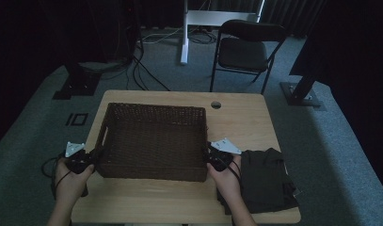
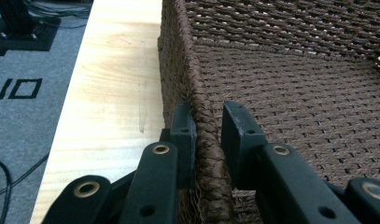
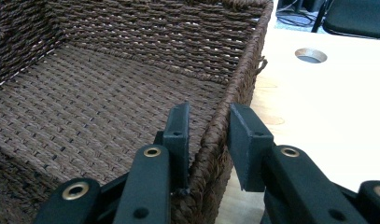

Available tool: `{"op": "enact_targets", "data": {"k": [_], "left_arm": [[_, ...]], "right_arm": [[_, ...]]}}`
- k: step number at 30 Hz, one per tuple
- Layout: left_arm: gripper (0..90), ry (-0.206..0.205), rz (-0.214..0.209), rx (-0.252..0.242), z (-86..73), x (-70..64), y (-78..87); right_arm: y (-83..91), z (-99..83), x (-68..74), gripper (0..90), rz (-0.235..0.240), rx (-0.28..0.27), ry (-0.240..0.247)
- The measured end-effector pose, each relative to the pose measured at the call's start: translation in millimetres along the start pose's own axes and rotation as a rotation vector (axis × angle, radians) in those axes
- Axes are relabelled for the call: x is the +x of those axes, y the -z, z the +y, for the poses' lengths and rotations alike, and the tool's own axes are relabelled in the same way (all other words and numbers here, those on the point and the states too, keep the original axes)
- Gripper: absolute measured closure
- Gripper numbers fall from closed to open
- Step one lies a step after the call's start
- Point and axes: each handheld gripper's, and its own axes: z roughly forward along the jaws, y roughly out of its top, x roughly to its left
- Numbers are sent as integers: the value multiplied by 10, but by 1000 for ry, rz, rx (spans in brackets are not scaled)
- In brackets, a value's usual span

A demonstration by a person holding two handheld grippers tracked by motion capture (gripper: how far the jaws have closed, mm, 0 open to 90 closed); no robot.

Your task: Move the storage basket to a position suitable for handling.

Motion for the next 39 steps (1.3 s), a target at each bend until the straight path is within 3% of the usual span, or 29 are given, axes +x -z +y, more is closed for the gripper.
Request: {"op": "enact_targets", "data": {"k": [16,26,30,33,35,37,39], "left_arm": [[755,1,-12,5,-77,-52,93],[754,6,-17,8,-47,-45,40],[739,-22,-18,5,-40,-38,31],[677,-43,-45,-3,-38,-20,28],[600,-26,-70,0,-26,-16,34],[542,-49,-77,-5,-7,-14,52],[427,-69,-90,-1,26,-15,70]], "right_arm": [[140,-97,-12,694,18,-13,-16],[75,-41,-50,694,17,-1,-9],[67,-23,-53,687,23,6,-7],[62,-22,-68,640,36,4,0],[61,-14,-85,537,41,-6,24],[85,13,-107,482,48,-53,5],[98,42,-114,401,59,-38,5]]}}
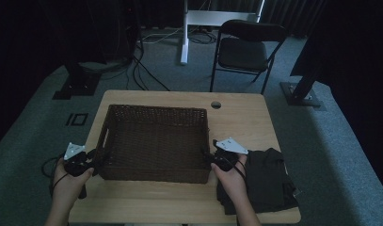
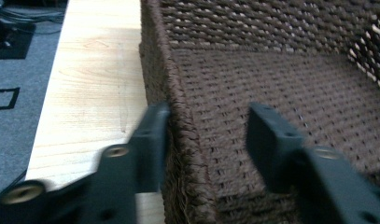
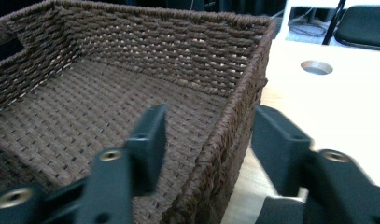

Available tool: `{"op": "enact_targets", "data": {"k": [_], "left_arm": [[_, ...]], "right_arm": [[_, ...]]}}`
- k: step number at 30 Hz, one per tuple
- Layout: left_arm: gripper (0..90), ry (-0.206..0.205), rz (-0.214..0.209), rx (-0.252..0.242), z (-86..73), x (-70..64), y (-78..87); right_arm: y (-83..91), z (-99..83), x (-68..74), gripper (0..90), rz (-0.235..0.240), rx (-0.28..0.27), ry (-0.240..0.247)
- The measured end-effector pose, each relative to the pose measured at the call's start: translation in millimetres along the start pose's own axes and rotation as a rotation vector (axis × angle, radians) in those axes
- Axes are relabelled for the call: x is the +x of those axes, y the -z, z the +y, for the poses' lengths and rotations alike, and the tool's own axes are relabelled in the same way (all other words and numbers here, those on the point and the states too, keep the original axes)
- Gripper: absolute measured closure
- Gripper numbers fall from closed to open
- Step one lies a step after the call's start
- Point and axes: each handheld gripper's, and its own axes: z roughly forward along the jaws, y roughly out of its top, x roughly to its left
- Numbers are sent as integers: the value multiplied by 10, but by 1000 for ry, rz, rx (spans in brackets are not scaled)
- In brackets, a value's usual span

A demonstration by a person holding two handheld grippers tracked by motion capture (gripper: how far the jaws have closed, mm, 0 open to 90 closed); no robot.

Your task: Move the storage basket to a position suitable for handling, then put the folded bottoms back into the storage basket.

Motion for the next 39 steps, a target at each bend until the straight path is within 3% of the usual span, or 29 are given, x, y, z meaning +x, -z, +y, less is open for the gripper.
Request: {"op": "enact_targets", "data": {"k": [1,3,4,5,6,7,9,14,20,23,28,39], "left_arm": [[412,-6,-5,-3,16,-2,9],[315,-34,-24,-16,46,1,24],[286,-34,-24,-16,46,1,24],[286,-58,-18,-31,65,-4,40],[195,-79,-23,-41,69,-2,46],[148,-88,-22,-37,75,-1,53],[146,-106,-24,-51,91,-2,83],[106,-106,-43,-82,150,-8,194],[107,-151,-58,-96,221,-105,297],[108,-151,-58,-98,227,-114,298],[110,-189,-96,-100,297,-288,230],[112,-254,-171,-91,393,-639,66]], "right_arm": [[-3,7,0,397,16,-8,8],[-22,18,12,324,98,-15,13],[-22,18,12,324,98,-15,13],[-41,16,22,279,129,3,26],[-67,13,37,176,131,11,54],[-77,13,47,147,124,-10,82],[-82,15,58,140,124,-13,101],[-58,11,55,129,124,-31,112],[15,47,16,122,116,-53,116],[43,64,2,122,124,-49,131],[133,100,-74,120,122,-62,124],[344,92,-342,121,56,-60,125]]}}
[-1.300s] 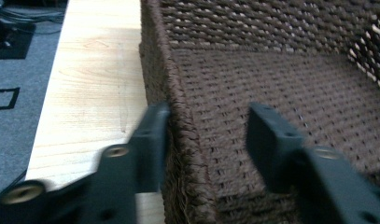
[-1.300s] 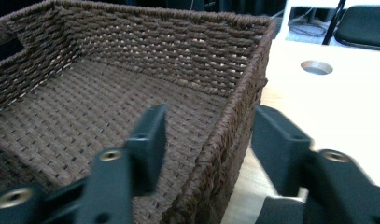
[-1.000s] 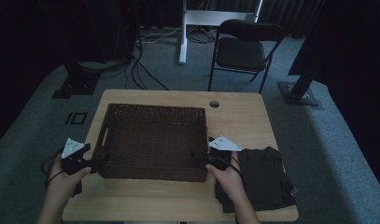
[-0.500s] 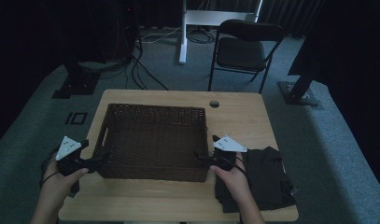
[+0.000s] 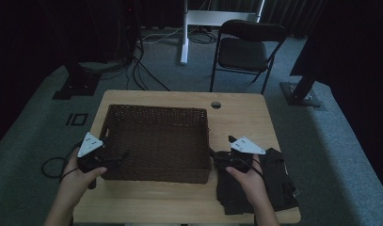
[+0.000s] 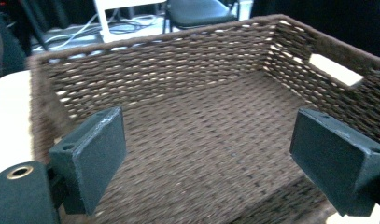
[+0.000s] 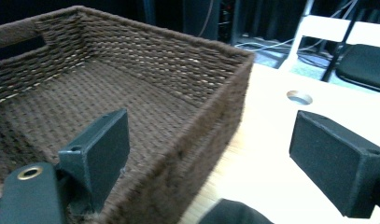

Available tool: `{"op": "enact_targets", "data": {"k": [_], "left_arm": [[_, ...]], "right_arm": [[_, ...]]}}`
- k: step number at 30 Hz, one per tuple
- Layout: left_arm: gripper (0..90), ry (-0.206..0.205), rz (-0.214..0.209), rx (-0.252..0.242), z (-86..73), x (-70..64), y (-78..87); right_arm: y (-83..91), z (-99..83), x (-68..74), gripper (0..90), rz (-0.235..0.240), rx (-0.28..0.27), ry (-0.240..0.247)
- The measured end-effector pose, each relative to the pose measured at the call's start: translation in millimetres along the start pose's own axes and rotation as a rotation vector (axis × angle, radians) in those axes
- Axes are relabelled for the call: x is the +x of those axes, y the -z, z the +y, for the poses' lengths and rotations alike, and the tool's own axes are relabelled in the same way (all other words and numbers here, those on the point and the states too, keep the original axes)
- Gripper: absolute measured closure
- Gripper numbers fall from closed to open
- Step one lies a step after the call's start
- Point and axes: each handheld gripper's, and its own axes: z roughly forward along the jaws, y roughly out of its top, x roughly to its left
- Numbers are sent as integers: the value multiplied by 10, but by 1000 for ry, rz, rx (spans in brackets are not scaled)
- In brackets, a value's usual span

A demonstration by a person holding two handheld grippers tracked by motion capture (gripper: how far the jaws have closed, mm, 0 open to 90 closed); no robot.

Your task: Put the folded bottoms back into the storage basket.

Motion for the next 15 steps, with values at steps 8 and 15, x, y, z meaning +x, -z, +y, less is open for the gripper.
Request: {"op": "enact_targets", "data": {"k": [8,15], "left_arm": [[112,-29,-46,2,66,-184,-188],[113,-45,-86,-16,131,-333,-284]], "right_arm": [[151,-27,-138,121,-32,2,6],[252,-88,-251,121,-54,8,-10]]}}
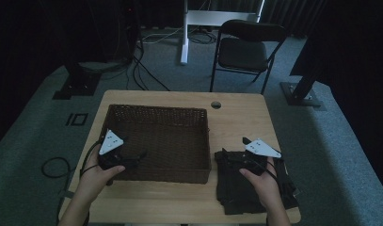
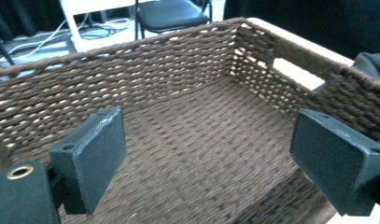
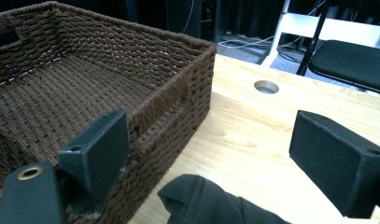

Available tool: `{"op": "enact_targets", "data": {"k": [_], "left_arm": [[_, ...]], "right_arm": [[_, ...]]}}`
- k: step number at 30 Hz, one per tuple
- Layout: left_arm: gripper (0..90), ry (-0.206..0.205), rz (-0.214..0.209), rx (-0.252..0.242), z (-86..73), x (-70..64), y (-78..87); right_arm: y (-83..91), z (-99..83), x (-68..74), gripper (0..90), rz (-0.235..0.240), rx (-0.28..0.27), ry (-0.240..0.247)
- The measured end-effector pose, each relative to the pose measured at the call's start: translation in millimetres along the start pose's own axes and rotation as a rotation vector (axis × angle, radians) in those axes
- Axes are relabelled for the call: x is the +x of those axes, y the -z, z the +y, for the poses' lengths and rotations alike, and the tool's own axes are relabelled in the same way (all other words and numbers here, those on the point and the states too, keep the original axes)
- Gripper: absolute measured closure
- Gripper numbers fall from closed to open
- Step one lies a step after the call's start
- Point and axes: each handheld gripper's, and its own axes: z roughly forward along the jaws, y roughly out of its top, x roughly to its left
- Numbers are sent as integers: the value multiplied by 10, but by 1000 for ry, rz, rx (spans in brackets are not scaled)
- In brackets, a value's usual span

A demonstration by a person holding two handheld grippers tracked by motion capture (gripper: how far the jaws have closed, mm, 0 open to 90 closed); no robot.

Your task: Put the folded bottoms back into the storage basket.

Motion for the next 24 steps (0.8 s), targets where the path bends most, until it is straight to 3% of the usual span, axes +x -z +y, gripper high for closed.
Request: {"op": "enact_targets", "data": {"k": [6,24], "left_arm": [[116,-15,-61,-19,63,-148,-84],[122,-67,-148,-2,168,-557,-408]], "right_arm": [[66,-54,-83,121,-6,10,-12],[326,-252,-326,120,-70,14,-42]]}}
